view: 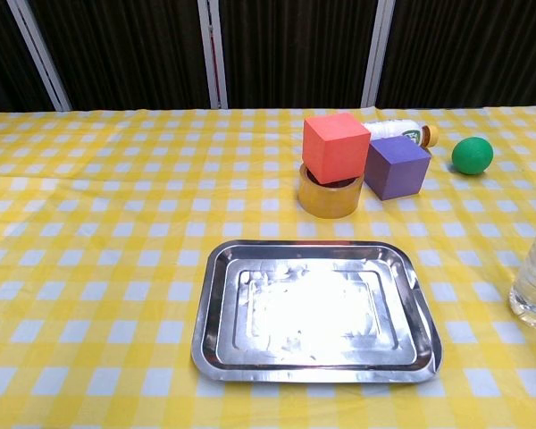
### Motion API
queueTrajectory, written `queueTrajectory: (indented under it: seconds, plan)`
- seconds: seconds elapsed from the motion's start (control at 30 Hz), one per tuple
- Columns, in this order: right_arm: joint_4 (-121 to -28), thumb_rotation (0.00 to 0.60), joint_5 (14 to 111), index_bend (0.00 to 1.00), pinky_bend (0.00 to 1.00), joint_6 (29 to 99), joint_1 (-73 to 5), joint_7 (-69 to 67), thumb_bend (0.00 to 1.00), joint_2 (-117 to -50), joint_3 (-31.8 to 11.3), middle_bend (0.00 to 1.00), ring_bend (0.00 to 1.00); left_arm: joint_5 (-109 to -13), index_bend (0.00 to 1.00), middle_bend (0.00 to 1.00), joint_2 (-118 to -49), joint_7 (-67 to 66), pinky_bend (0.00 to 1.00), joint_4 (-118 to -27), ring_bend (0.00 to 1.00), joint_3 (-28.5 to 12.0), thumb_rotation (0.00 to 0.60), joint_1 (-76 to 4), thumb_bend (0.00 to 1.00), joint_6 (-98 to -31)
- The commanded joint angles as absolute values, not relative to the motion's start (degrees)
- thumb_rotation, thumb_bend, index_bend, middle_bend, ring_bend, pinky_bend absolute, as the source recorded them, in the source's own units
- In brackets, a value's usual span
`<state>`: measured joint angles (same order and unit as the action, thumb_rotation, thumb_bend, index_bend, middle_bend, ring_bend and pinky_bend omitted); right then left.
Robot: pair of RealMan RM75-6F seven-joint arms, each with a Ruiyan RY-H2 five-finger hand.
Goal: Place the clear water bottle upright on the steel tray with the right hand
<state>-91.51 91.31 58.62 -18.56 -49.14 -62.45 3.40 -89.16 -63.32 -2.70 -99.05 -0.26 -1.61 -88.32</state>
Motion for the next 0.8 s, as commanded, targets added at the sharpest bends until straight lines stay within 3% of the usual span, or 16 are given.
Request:
queueTrajectory:
  seconds: [0.03, 0.43, 0.53, 0.63, 0.8]
  plan:
    - [-90.8, 0.600, 92.1, 0.01, 0.00, 60.5, -19.2, -53.5, 0.17, -64.5, 2.6, 0.01, 0.00, -89.0, 0.18, 0.00, -63.5, -3.0, 0.00, -99.0, 0.00, -0.2, 0.600, -1.7, 0.15, -88.0]
    - [-88.7, 0.600, 88.4, 0.01, 0.00, 60.7, -20.0, -54.7, 0.17, -69.9, 0.6, 0.01, 0.00, -88.1, 0.18, 0.00, -63.7, -4.1, 0.00, -98.9, 0.00, -0.3, 0.600, -2.0, 0.15, -87.1]
    - [-87.1, 0.600, 87.5, 0.08, 0.00, 60.5, -19.8, -54.5, 0.17, -71.3, 0.7, 0.04, 0.00, -88.1, 0.18, 0.00, -63.8, -4.2, 0.00, -99.0, 0.00, -0.3, 0.600, -2.0, 0.15, -87.0]
    - [-85.3, 0.600, 86.2, 0.25, 0.00, 61.1, -19.1, -54.4, 0.20, -72.8, 0.5, 0.23, 0.01, -88.1, 0.18, 0.00, -63.8, -4.3, 0.00, -99.0, 0.00, -0.3, 0.600, -2.0, 0.15, -87.0]
    - [-83.9, 0.600, 83.1, 0.64, 0.00, 63.0, -17.7, -51.7, 0.38, -74.8, -0.9, 0.53, 0.23, -88.2, 0.19, 0.00, -63.9, -4.5, 0.00, -99.1, 0.00, -0.2, 0.600, -2.0, 0.15, -87.0]
